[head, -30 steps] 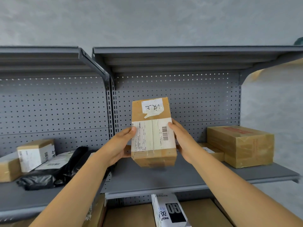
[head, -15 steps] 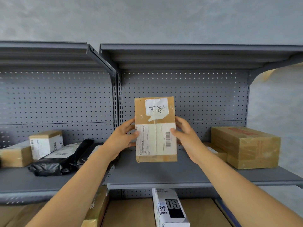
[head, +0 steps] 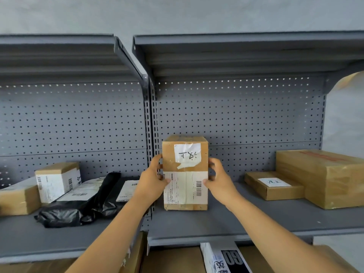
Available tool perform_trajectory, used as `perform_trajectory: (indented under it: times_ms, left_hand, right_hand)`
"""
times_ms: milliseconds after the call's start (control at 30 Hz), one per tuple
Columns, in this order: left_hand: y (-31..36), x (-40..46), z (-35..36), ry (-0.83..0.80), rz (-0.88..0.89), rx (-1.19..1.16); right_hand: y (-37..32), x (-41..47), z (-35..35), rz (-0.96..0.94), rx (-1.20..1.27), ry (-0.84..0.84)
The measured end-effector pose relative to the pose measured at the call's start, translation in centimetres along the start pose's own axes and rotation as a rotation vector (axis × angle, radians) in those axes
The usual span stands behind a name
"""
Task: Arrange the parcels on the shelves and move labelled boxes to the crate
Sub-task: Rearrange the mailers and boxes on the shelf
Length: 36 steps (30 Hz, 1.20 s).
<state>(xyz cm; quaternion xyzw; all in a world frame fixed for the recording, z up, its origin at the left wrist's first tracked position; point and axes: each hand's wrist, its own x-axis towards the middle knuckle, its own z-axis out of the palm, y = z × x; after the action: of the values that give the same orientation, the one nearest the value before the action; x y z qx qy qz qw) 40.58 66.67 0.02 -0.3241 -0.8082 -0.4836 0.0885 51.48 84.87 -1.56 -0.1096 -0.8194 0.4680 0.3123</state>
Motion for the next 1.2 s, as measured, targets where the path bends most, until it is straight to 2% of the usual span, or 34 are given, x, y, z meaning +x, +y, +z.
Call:
perform_trajectory:
  times_ms: [133, 233, 300, 367, 433, 533, 600, 667, 767, 900, 967, 1067, 1200]
  left_hand:
    - [-1.7, 1.1, 0.2, 0.012, 0.007, -0.031]
    - [-2.0, 1.2, 0.4, 0.019, -0.001, -0.136]
    - [-1.3, 0.9, 0.8, 0.120, 0.017, -0.218]
    - [0.0, 0.6, 1.3, 0.306, 0.040, -0.252]
    - [2.4, 0.0, 2.1, 0.449, 0.133, -0.245]
    - [6.4, -0.7, 4.4, 0.543, 0.416, -0.105]
    - [8.5, -0.6, 7.3, 0.524, 0.584, 0.020]
    - [10.1, -0.4, 10.7, 0.405, 0.602, 0.069]
    - [11.3, 0.0, 16.4, 0.192, 0.433, 0.166]
    - [12.6, 0.8, 22.4, -0.161, -0.016, 0.257]
    - [13.0, 1.4, 24.8, -0.292, -0.167, 0.255]
    - [13.5, 1.9, 27.6, -0.415, -0.300, 0.142]
    - [13.5, 2.7, 30.0, -0.427, -0.384, 0.107]
  right_hand:
    - [0.5, 1.4, 1.1, -0.006, -0.044, -0.002]
    - [1.0, 1.9, 1.2, 0.009, -0.043, -0.029]
    - [1.6, 1.9, 0.8, 0.019, -0.022, -0.067]
    - [2.2, 1.6, -0.2, 0.038, -0.055, -0.098]
    - [3.1, 1.3, -1.9, 0.030, -0.121, -0.129]
    - [5.0, 1.2, -5.3, 0.011, -0.223, -0.141]
    - [6.4, 1.1, -8.2, 0.015, -0.309, -0.141]
    - [7.7, 1.2, -11.4, 0.001, -0.430, -0.152]
    - [9.3, 1.5, -16.4, -0.012, -0.622, -0.139]
    - [11.8, 1.5, -20.5, 0.035, -0.737, -0.191]
    - [12.8, 1.5, -21.2, 0.038, -0.812, -0.250]
    - [13.5, 1.6, -21.3, 0.006, -0.920, -0.308]
    - [14.2, 1.9, -20.8, -0.007, -0.977, -0.309]
